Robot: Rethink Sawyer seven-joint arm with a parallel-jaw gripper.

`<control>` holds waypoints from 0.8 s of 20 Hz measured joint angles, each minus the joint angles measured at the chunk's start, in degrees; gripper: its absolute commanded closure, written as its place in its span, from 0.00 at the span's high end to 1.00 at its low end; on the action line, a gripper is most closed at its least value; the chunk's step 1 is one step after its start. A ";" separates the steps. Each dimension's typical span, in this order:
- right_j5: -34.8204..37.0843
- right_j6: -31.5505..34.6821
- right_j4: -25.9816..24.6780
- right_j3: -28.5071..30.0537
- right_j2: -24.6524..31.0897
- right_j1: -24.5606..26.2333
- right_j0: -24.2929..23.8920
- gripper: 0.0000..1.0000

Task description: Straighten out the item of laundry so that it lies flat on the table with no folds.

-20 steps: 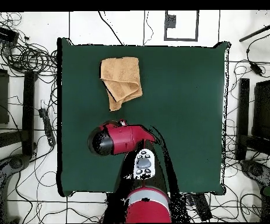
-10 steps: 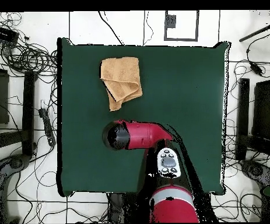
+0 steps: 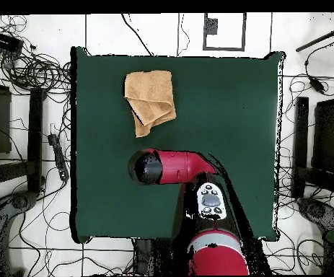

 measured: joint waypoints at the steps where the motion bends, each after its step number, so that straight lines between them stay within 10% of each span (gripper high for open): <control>1: 0.00 0.00 0.05 0.00 0.00 0.00 0.06 1.00; 16: 0.70 0.00 1.43 -2.57 0.01 1.58 4.43 1.00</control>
